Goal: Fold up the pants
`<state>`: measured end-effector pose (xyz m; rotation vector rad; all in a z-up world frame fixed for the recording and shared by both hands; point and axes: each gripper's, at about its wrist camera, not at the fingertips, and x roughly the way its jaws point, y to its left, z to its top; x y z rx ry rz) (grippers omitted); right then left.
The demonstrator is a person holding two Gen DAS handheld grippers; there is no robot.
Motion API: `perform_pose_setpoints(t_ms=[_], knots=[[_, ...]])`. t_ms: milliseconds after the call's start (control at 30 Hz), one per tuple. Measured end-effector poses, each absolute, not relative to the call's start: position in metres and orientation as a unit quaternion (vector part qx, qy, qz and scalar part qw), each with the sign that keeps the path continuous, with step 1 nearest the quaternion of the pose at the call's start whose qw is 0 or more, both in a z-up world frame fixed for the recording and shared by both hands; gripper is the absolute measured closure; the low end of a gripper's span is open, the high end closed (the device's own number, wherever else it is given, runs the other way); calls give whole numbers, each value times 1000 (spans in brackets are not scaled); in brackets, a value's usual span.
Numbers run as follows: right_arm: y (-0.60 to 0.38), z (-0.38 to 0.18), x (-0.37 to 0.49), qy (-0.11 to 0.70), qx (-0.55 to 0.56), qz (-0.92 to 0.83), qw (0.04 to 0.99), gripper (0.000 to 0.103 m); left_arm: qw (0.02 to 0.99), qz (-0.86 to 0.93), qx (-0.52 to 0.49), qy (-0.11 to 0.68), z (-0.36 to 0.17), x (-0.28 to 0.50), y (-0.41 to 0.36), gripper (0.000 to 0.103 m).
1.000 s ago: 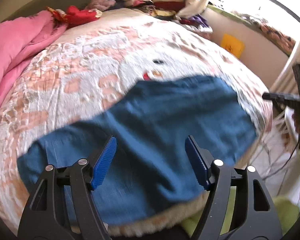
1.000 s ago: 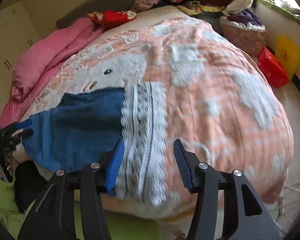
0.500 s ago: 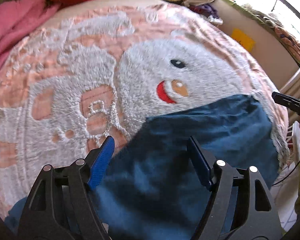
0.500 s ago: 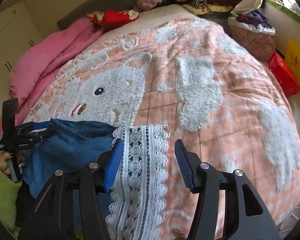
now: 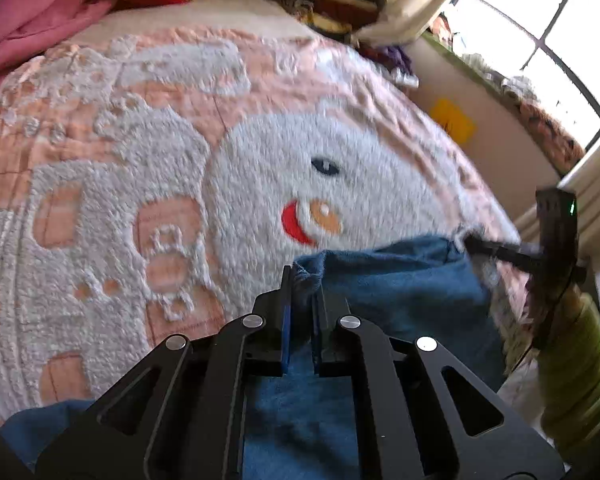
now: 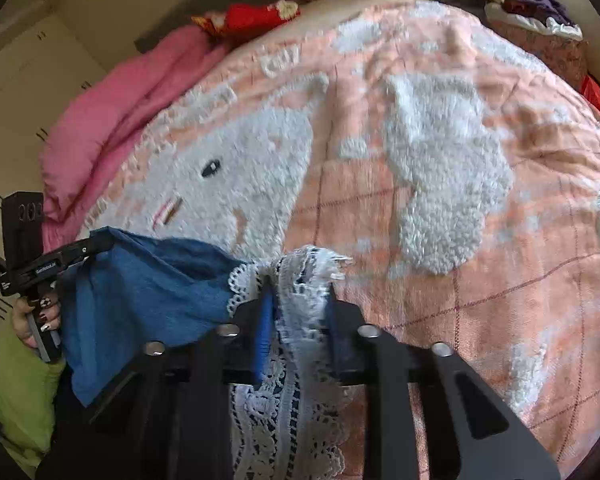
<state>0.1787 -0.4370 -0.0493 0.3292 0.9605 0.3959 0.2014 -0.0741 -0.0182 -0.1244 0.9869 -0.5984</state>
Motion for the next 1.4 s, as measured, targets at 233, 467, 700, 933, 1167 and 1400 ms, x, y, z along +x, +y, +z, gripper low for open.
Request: perform_pose_setpoints(t_ms=[233,467,700,933,1167,1400], knots=[[-447,-23,197,406,144,174,886,86,844,-257,-56,468,-21,221,-81,102],[-428,-51,231,444,77,126,884,75,847,-220,-33,482,-48,229,-86,97],[-448,-31,203,414,102,102,899,50,863,-210,-31,458,-22,207,-70,64],[-467,-19,117,402,130,111,899,47,878,-188,2,441,3,141,-45,38],[-466,-34,60,423,144,131,885,47,880,-126,-3,457,-8,93,-7,30],[-443,-53,66,446,135,159,871,48,857,-74,-3,510,-37,94,17,30]])
